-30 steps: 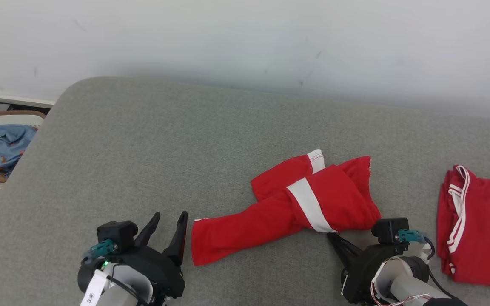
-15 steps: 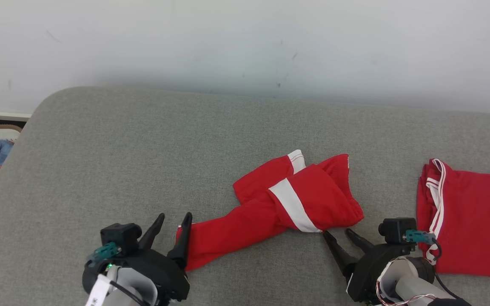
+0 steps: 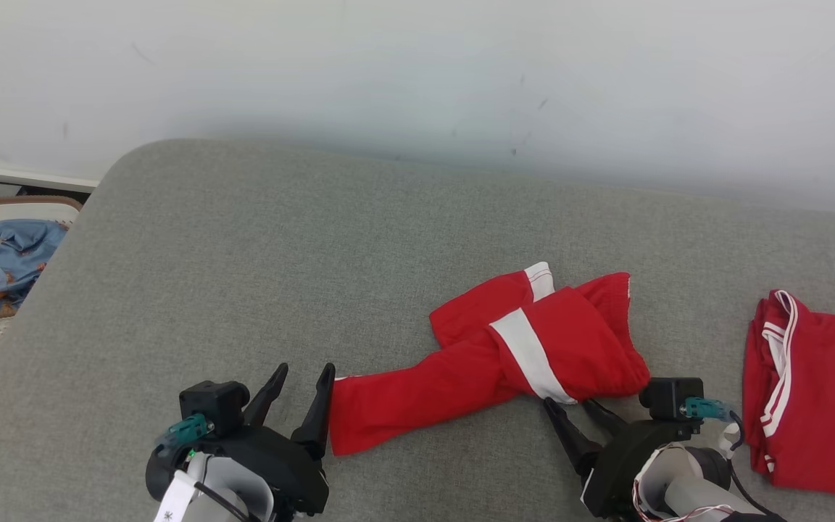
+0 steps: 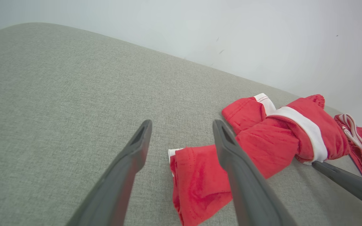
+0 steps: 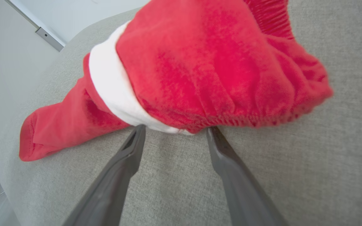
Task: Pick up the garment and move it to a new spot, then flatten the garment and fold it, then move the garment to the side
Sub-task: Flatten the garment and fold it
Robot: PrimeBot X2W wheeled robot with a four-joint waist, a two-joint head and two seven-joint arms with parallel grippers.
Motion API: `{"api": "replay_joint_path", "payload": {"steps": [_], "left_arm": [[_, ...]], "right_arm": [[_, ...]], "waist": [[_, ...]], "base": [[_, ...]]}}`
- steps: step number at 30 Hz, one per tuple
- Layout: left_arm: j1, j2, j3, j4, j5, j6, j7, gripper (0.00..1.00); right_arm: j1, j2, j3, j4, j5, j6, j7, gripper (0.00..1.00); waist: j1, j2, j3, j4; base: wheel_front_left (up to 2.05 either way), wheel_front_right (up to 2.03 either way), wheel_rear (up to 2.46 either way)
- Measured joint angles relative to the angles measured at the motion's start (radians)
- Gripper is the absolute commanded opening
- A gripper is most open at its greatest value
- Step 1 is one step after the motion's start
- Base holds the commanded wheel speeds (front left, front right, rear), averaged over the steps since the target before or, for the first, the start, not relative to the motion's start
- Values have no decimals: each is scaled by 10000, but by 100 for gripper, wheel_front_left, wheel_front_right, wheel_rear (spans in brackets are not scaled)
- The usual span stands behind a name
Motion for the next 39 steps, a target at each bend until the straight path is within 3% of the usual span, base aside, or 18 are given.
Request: {"api": "replay_joint_path", "payload": {"steps": [2,3,5,16,24,33,39], "left_arm": [[37,10,31,-115,0,2,0,100],[40,12,67,-146,0,2,0,100],[40,17,96,-148,0,4,0,100],[69,194,393,-270,-2,94,0,100],[305,447,483,-265,-2,92,0,100],[452,481,481,-359,-2,90,0,100],[453,385,399,-385,2,88,0,100]], "right_arm": [[-66,17,42,61,4,0,2,100],[-128,21,81,73,2,0,4,36],[-165,27,105,96,2,0,2,0],[-431,-213,924,-589,-236,0,-2,0],[-105,-1626,1457,-2474,-253,2,-19,0],[1192,-3129,1551,-4951,932,2,-58,0],[2271,-4148,1649,-5879,1893,2,301,0]], "waist": [[0,0,48,48],[1,0,111,63],[1,1,162,74],[0,0,305,-310],[0,0,89,-873],[0,0,-125,-1798],[0,1,-207,-2366]], "base": [[0,0,0],[0,0,0],[0,0,0],[0,0,0],[0,0,0],[0,0,0],[0,0,0]]}}
